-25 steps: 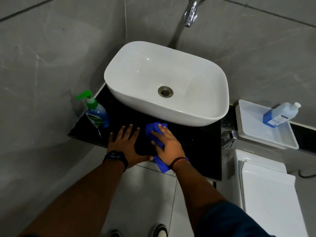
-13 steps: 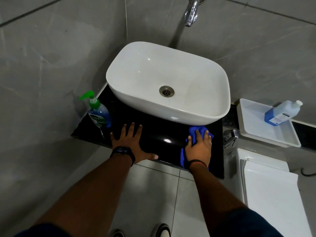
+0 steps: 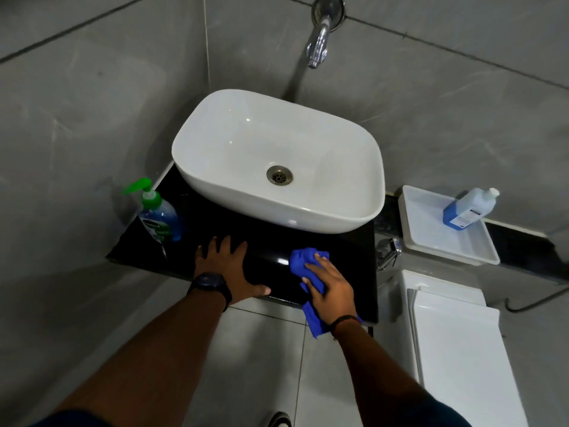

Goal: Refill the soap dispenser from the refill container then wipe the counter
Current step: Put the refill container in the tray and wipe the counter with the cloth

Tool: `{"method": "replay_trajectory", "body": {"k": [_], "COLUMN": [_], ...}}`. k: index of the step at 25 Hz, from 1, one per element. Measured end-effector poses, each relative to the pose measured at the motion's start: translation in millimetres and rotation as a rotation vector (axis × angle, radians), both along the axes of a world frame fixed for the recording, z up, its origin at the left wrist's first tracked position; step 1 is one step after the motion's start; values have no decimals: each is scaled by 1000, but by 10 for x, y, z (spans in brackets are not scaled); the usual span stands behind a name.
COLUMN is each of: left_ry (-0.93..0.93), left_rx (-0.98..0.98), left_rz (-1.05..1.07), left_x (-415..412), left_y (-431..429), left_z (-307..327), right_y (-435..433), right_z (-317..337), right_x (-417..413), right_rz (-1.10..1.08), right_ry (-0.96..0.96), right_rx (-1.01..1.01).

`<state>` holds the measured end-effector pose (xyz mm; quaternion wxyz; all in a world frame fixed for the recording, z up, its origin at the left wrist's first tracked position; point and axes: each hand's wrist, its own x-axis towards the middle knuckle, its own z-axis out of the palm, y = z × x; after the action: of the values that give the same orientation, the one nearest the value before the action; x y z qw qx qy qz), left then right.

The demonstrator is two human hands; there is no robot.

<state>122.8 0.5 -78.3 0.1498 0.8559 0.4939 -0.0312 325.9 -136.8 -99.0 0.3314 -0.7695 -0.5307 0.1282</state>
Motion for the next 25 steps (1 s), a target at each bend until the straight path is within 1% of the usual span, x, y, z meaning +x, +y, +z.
{"method": "replay_trajectory", "body": {"k": [2, 4, 6, 8, 10, 13, 15, 18, 21, 25], "left_ry": [-90, -209, -271, -307, -338, -375, -348, -266, -210, -134], "left_rx": [36, 0, -15, -21, -42, 6, 23, -37, -18, 36], "left_rz": [-157, -293, -430, -551, -623, -652, -651, -593, -563, -564], "left_x": [224, 613, 1097, 1676, 2263, 3091, 3578, 4264, 4690, 5018], "left_y": [-115, -300, -523, -736, -874, -880, -761, -469, -182, 117], "left_z": [113, 224, 295, 324, 328, 286, 242, 108, -65, -342], "right_y": [-189, -361, -500, -633, -729, -689, -544, -203, 163, 527], "right_z": [41, 105, 200, 306, 397, 441, 401, 238, 51, -257], "right_x": [172, 414, 716, 1140, 1632, 2425, 2918, 3664, 4164, 4564], "right_rz": [-172, -381, -605, -731, -750, -732, -681, -596, -535, -501], "right_ry": [67, 144, 209, 251, 295, 346, 358, 316, 331, 364], "right_rx": [25, 79, 142, 170, 183, 200, 198, 167, 105, -31]}}
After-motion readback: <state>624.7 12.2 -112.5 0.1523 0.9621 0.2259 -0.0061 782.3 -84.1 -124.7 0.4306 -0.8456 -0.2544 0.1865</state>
